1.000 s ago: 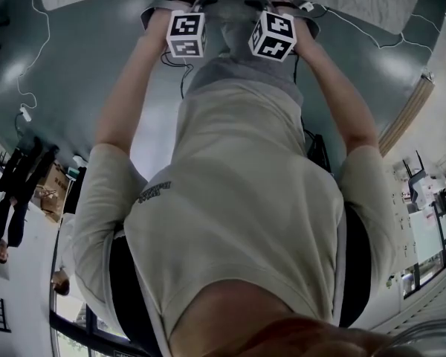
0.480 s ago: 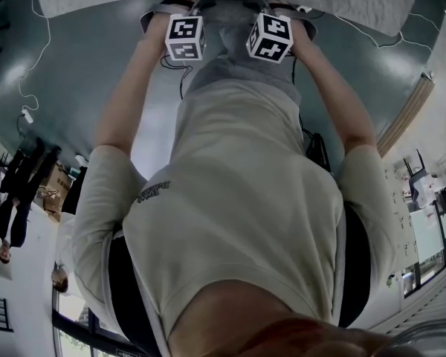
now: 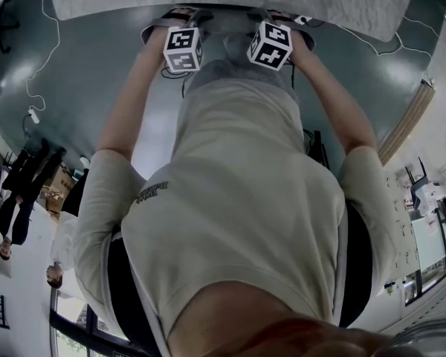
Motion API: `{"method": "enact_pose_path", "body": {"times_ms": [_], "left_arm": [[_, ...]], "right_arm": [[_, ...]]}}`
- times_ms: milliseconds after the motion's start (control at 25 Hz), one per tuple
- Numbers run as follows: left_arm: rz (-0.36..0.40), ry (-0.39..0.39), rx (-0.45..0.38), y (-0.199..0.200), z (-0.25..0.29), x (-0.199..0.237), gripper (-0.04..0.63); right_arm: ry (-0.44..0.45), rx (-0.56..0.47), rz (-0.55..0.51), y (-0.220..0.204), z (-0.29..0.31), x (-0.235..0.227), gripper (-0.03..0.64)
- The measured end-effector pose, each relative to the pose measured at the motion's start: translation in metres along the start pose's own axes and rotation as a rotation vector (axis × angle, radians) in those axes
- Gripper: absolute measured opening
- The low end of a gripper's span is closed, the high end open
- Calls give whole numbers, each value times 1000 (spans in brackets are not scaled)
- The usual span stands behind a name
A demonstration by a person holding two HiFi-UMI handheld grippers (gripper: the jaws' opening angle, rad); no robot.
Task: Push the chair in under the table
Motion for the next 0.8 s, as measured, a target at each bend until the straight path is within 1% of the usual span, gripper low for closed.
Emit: {"method": "enact_pose_path", "body": {"times_ms": [160, 240, 360, 480, 600, 680, 800], "left_arm": [[-41, -22, -20, 7, -22, -7, 147], [-92, -24, -63, 13, -38, -5, 147], [-198, 0, -167, 23, -67, 4, 146], [-294, 52, -315, 38, -102, 19, 146], [-391, 132, -525, 58, -141, 41, 141], [-434, 192, -660, 74, -171, 56, 133], [-484, 282, -833, 93, -218, 73, 108]], "right_arm": [[11, -30, 31, 0, -27, 4, 229], [0, -67, 68, 3, -43, -2, 227], [-60, -117, 118, 13, -68, -20, 209], [-151, -159, 148, 25, -95, -42, 199], [-248, -227, 185, 38, -126, -62, 178], [-321, -279, 211, 47, -148, -74, 167], [-431, -374, 275, 62, -184, -88, 153]]}}
Point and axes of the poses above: the fingertips, and each gripper's own axes: z forward along the fingers, x to its left, y out of its top, the point moved 4 cm from there along -z, backward along the fingers, and after that the axes turned 15 degrees about -z, right-handed, at the moved point
